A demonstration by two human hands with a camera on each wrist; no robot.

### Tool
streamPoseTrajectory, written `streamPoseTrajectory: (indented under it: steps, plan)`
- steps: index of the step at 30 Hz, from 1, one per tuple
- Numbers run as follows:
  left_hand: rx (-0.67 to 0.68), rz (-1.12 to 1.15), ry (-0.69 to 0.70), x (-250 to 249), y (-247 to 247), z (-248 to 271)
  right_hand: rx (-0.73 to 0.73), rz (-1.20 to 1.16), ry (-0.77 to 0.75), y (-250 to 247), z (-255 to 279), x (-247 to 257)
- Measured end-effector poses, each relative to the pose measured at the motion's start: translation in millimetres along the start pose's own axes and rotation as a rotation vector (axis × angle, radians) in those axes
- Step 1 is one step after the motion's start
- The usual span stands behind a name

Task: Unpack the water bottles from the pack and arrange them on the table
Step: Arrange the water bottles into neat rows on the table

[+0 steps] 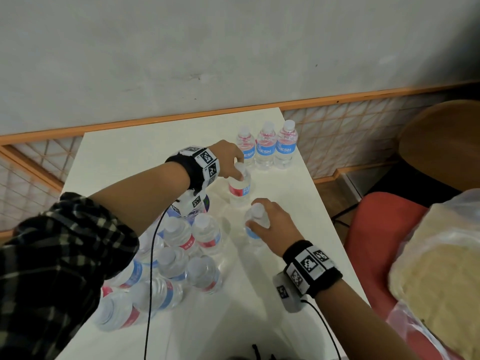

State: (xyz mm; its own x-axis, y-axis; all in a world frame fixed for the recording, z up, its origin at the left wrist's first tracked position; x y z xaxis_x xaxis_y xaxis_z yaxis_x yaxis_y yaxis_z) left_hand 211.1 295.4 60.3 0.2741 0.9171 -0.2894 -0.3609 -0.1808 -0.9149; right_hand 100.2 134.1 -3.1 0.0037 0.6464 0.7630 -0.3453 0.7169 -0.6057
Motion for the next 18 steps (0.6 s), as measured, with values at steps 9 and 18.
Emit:
streamPoseTrajectory:
  steps: [9,18]
  plan:
    - [0.123,-0.13,-0.143,19,-29,-18,-0.254,-0.109,0.117,-66,-12,-49]
    - [0.055,-0.295,-0.18,43,-40,-48,-0.272,-0.13,0.111,-64,-13,-56]
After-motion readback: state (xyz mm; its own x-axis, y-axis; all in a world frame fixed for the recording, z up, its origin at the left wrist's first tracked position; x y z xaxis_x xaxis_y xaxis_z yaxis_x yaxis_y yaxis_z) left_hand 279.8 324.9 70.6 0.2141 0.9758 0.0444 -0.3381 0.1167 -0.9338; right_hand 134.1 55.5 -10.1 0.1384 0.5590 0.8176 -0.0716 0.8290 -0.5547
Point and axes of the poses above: each hand's wrist, its own z-axis away from the middle knuckle, its own y-axis out of the palm, x = y × z, the point moved 5 cm from there along -z, towards the middle knuckle, and after that the axes turned 10 degrees about y, right-handed, at the moved point
